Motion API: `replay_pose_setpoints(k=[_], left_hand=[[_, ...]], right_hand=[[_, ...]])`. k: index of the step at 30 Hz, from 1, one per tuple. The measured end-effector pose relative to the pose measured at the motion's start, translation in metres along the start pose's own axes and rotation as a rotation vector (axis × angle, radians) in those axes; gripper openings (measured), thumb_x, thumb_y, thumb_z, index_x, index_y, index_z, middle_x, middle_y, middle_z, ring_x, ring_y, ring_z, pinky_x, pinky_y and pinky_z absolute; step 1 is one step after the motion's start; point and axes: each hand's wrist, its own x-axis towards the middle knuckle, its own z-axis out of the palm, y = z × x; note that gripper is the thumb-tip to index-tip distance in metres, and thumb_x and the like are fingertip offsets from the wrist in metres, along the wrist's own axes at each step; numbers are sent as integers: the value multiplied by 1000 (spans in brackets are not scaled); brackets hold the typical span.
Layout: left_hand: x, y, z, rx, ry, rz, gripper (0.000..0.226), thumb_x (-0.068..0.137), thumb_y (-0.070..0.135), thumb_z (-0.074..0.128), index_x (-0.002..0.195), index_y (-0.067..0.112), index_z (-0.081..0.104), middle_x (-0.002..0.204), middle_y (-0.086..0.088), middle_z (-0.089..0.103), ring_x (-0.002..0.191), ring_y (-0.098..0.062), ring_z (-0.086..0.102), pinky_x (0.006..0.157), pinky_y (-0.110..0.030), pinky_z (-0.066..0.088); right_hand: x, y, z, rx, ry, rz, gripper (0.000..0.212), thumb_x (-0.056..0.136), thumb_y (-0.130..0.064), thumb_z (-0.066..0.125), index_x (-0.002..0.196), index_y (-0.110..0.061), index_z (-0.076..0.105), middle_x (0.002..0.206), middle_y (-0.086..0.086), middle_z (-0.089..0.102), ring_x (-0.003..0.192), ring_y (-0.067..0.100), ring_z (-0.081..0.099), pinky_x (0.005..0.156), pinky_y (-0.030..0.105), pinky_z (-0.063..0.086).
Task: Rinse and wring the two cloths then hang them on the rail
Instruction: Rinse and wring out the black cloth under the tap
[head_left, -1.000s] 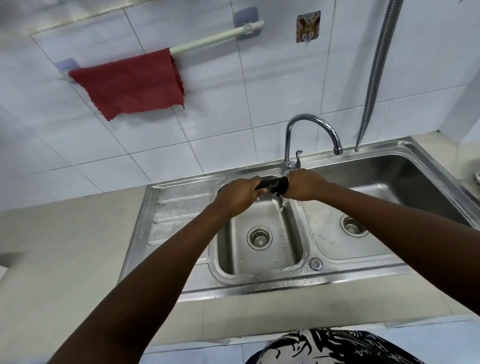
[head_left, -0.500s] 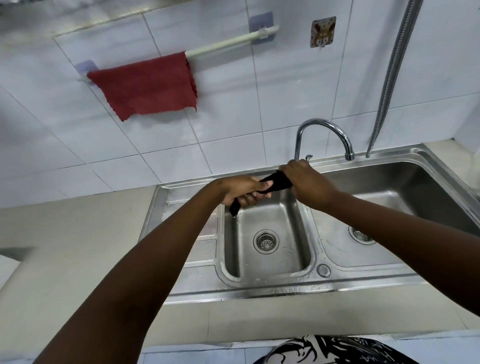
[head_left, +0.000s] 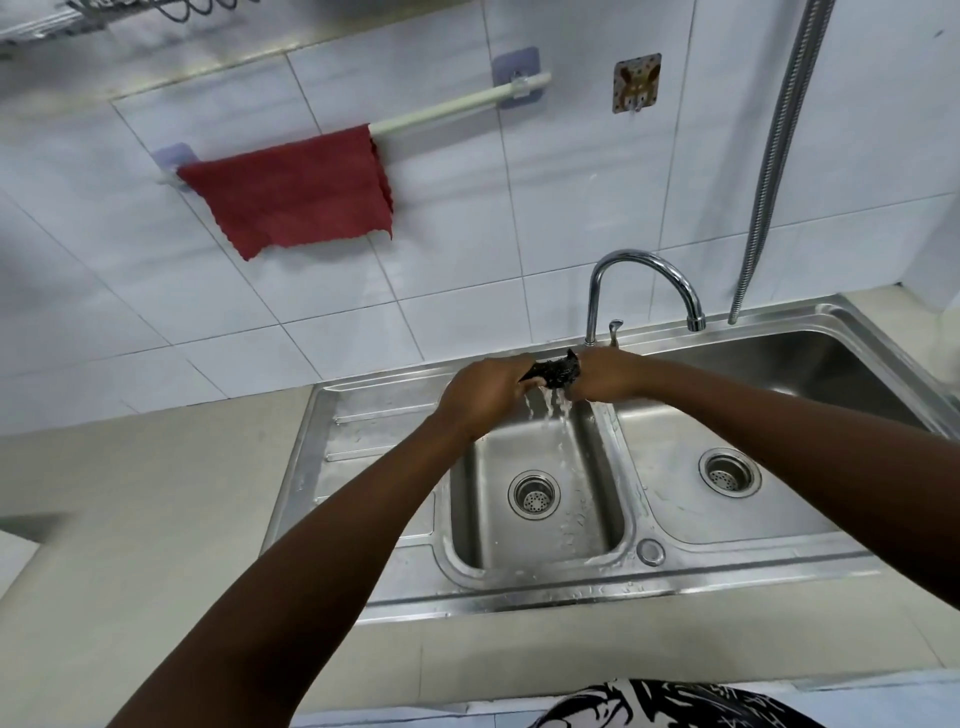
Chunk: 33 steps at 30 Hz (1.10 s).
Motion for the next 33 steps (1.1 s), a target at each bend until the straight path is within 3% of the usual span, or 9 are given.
replay_pose_setpoints(k=[5,7,9,12,15,17,21,26,33], left_hand=[[2,4,-11,-214,-156,-101,24,95,38,50,102,19,61,87,-4,68,79,-21,62,63,-28,39],[4,3,-24,-325,-277,-147,28,97,39,46,108,18,61,83,2,61,75,-14,55,61,-25,39],[5,2,-37,-521,-412,-248,34,97,43,44,108,15,60,77,4,54,63,-10,49,56,-22,36],[4,3,-46,-954,-645,-437,33,98,43,43,91,14,57,61,7,39,43,-4,30,41,-16,25],[3,2,-46,-1141,-758,-488,24,99,31,44,87,14,55,62,6,34,42,-1,24,36,-13,19],[1,-3,-51,-986,-674,-409,19,98,31,46,89,17,54,67,6,39,51,-4,29,43,-15,24],[-2,0,-56,-427,-489,-184,17,97,39,45,91,23,51,72,11,49,66,-7,45,57,-21,34],[-2,5,-36,-236,-250,-138,19,95,40,48,92,23,56,81,-3,63,75,-24,59,62,-30,40],[-14,3,-25,39,75,48,12,94,27,48,99,17,53,85,-10,69,72,-33,62,54,-32,39]], right_hand=[[-1,10,-1,72,182,-112,16,66,-31,72,68,-21,60,72,7,52,70,26,57,62,34,43],[-4,5,1,-63,330,-170,40,67,-33,75,101,-17,62,90,11,55,85,29,58,71,35,47],[-6,2,-1,-149,416,-214,60,70,-29,75,124,-18,50,104,12,60,94,30,59,78,38,49],[-8,3,-4,-244,474,-324,35,79,-12,61,112,-22,55,98,8,60,86,33,60,72,42,50],[-12,3,-7,-159,419,-281,26,79,-2,49,98,-19,55,91,7,61,82,31,59,70,42,49],[-13,-2,-10,-143,357,-235,11,84,-13,52,95,-16,52,86,8,61,80,30,60,65,39,46],[-14,-10,-11,-274,344,-141,36,75,-48,66,89,-15,57,78,5,64,70,25,56,58,30,36],[-13,-11,-9,-107,319,-9,21,72,-42,61,68,-21,56,70,3,62,72,24,58,64,31,45],[-20,-24,-9,325,132,6,23,73,-21,62,55,-14,48,57,3,50,58,18,47,52,28,31]])
